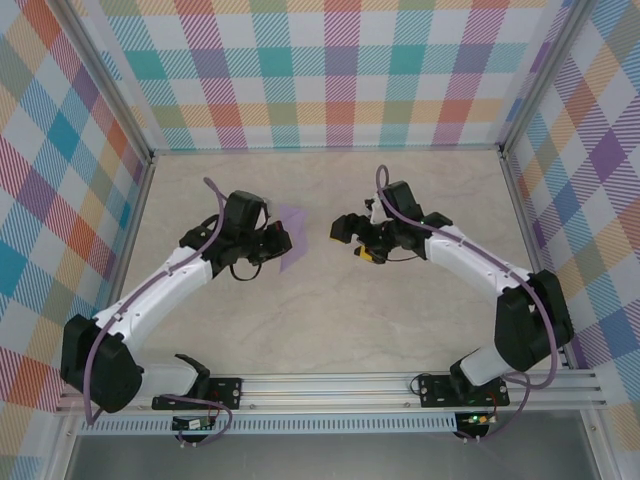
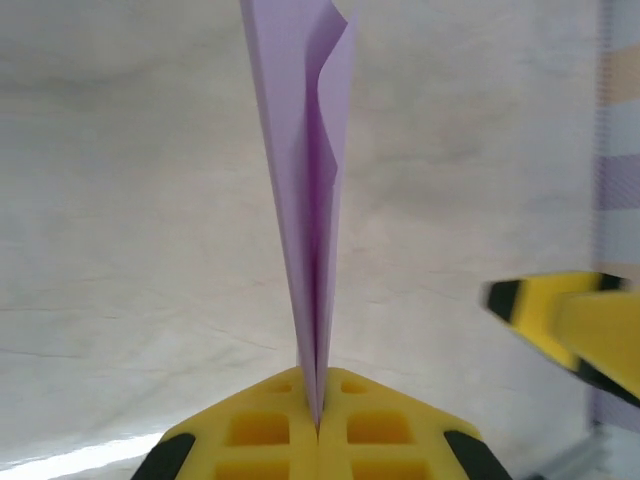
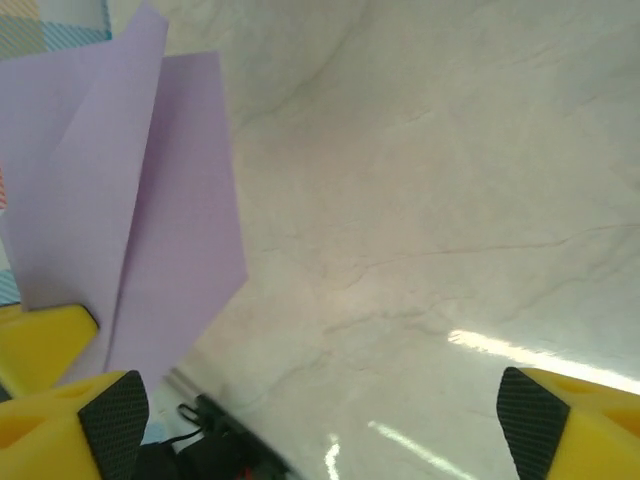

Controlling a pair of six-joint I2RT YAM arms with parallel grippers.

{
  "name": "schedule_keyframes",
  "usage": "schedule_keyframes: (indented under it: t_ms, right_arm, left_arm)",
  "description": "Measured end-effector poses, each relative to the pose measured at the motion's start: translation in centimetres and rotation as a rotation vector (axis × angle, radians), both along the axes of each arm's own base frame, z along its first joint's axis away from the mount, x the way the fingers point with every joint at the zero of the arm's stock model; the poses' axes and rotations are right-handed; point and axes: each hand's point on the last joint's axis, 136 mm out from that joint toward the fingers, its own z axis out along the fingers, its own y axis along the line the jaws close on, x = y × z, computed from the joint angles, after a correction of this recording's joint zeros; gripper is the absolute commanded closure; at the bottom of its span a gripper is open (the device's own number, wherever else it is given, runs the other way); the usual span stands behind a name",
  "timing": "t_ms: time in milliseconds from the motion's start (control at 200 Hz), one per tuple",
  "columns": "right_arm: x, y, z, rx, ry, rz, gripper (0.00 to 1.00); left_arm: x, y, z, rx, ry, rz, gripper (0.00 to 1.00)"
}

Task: Fold a paper plane with a square sheet of paper (pick it up from the middle)
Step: Turn over the paper at the center of the table.

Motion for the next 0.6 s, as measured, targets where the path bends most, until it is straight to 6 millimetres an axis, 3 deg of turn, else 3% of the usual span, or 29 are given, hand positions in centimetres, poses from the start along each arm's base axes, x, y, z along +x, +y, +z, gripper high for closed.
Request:
schedule_keyframes:
  t_ms: [160, 325, 485, 600]
  right_arm:
    - [-0.1, -2.5, -1.2, -0.129, -0.031, -0.061, 0.00]
    - [-1.1, -4.8, -3.5, -0.229, -0.007, -0.105, 0.00]
    - [-1.8, -6.5, -4.5, -0.291, -0.002, -0.153, 0.00]
    - [-2.2, -7.5, -4.5, -0.307, -0.015, -0.194, 0.00]
  left_arm:
    - [-0.5, 2.9, -2.9, 0.404, 0.042, 0.002, 0.94]
    - [-0.3, 4.2, -5.4, 0.728, 0.078, -0.014, 0.92]
    - [0.0, 2.9, -8.4, 0.861, 0.117, -0.044, 0.85]
    - [-0.4, 0.6, -11.4, 0.823, 0.181, -0.086, 0.66]
